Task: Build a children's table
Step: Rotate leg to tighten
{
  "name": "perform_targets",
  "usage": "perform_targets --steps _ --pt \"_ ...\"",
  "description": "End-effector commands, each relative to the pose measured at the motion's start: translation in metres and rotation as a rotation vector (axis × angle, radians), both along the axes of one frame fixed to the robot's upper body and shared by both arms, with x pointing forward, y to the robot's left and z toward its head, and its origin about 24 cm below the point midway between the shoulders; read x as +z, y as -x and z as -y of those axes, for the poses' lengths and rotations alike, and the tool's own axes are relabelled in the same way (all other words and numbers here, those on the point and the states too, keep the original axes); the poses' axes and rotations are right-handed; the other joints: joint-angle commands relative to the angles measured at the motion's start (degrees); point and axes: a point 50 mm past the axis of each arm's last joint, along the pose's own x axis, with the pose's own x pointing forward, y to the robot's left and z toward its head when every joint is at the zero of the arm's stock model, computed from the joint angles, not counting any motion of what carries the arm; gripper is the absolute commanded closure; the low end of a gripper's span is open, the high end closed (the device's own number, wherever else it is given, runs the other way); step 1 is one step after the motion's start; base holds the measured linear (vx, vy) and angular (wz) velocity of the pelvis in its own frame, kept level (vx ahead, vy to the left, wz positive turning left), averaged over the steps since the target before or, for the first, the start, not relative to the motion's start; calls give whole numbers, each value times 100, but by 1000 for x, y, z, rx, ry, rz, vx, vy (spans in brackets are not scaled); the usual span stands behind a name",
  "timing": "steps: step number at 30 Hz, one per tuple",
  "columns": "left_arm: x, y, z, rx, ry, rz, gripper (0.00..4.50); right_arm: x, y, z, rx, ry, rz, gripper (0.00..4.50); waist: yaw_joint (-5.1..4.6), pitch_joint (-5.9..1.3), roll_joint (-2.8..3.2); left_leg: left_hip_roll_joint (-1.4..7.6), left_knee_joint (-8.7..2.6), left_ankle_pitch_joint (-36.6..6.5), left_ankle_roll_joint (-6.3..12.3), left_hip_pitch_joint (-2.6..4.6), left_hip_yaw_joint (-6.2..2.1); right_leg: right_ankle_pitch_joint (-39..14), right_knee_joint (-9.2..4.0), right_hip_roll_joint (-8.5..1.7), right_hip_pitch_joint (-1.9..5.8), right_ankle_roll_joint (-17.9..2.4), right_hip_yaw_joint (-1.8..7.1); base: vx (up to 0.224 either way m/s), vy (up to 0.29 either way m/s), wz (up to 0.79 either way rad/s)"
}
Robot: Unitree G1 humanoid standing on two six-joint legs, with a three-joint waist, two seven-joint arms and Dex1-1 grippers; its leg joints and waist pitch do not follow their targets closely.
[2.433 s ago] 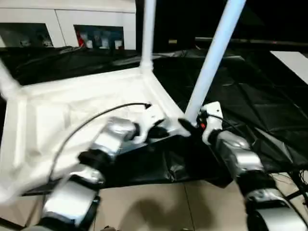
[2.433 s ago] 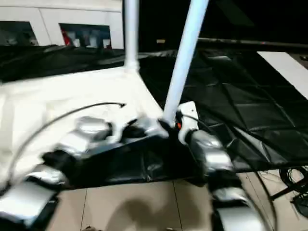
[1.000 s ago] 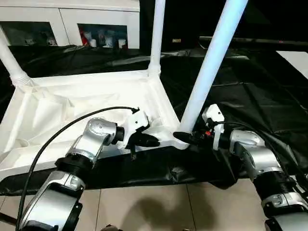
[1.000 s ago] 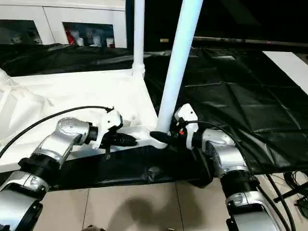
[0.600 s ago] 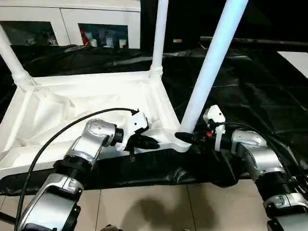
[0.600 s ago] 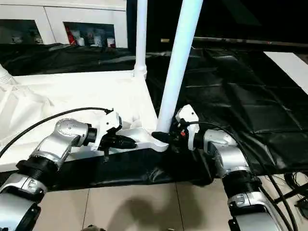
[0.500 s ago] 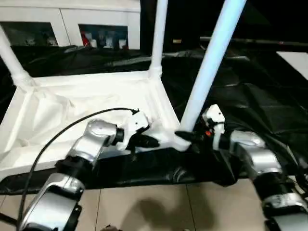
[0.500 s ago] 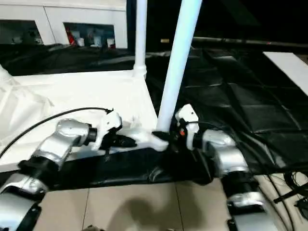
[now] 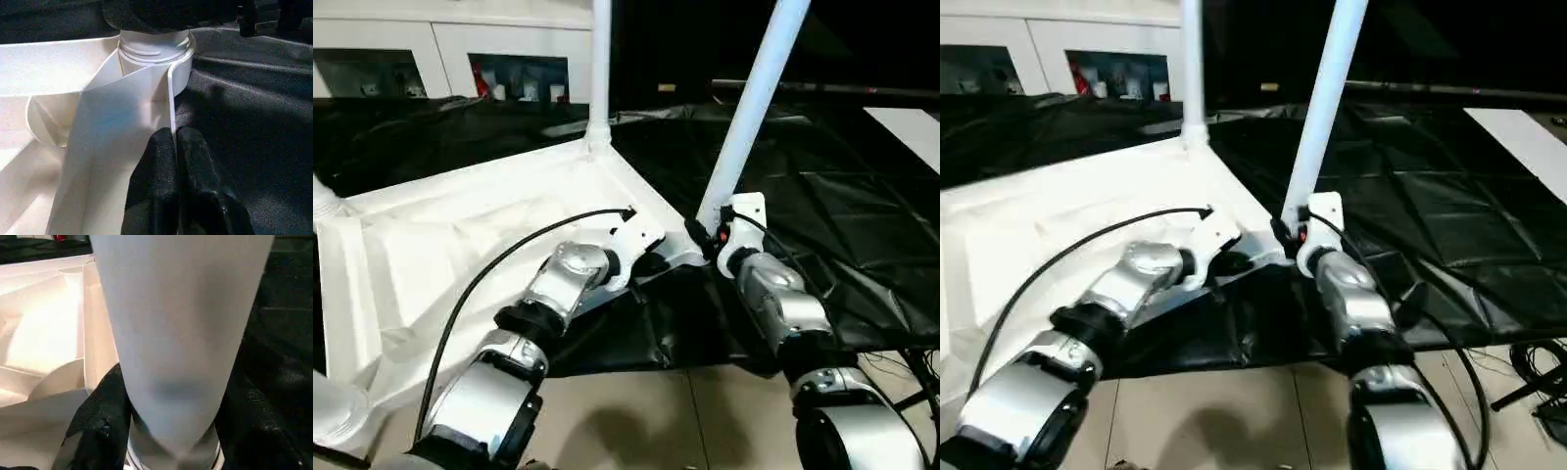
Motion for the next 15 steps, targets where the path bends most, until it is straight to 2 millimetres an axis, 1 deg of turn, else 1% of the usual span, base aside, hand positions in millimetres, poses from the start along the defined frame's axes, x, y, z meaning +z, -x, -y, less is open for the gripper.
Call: perform_targets --steps 1,2,3,4,5,6,7,9,11,13,14,15 --pt "5 0 9 -37 39 33 450 -11 8 -19 124 -15 -33 255 5 -323 -41 132 -411 -1690 106 57 -94 -2060 -565 -300 173 -943 224 0 0 0" --pt "5 0 9 -38 39 33 450 -10 8 -19 127 -19 -30 220 6 -322 -36 133 -416 -1680 118 51 -98 -2046 -559 -299 180 -951 220 0 0 0" --pt "5 0 8 -39 39 32 450 -10 8 -19 131 -22 -27 199 5 -324 -32 138 -413 -1673 130 59 -92 -1995 -556 -297 176 -975 223 0 0 0" --pt "4 0 0 -54 34 27 450 -4 8 -14 176 -38 6 185 11 -325 -64 135 -408 -1646 168 56 -90 -1985 -553 -302 185 -997 219 0 0 0" --pt "4 0 0 -54 34 27 450 -4 8 -14 176 -38 6 185 17 -329 -57 133 -401 -1638 195 53 -85 -1967 -551 -303 193 -1008 221 0 0 0" --pt "3 1 -7 -67 30 21 450 0 8 -10 224 -31 27 179 21 -324 -48 143 -407 -1590 221 49 -86 -1907 -549 -309 187 -1032 226 0 0 0" --pt "3 1 -9 -70 29 17 450 1 8 -8 246 -26 32 168 25 -333 -64 141 -399 -1528 250 42 -82 -1833 -532 -305 204 -1052 223 0 0 0" --pt "2 2 -15 -97 30 7 450 3 9 -3 303 2 39 145 30 -337 -57 146 -397 -1393 295 33 -78 -1643 -510 -303 214 -1103 223 0 0 0" --pt "2 5 -22 -145 35 -7 450 6 13 5 383 15 42 145 32 -339 -63 149 -389 -1285 357 19 -76 -1495 -490 -304 239 -1148 224 0 0 0" --pt "3 10 -29 -221 58 -23 450 9 21 15 489 20 37 145 41 -351 -62 159 -380 -1198 414 28 -76 -1316 -470 -303 250 -1205 224 0 0 0" --pt "3 10 -30 -223 59 -24 450 9 21 15 491 20 37 145 51 -349 -64 167 -374 -1113 468 31 -68 -1106 -444 -295 250 -1284 228 0 0 0" --pt "5 17 -36 -309 86 -62 450 12 29 24 594 33 35 145 58 -371 -63 166 -358 -963 536 24 -67 -779 -392 -296 271 -1406 227 0 0 0"
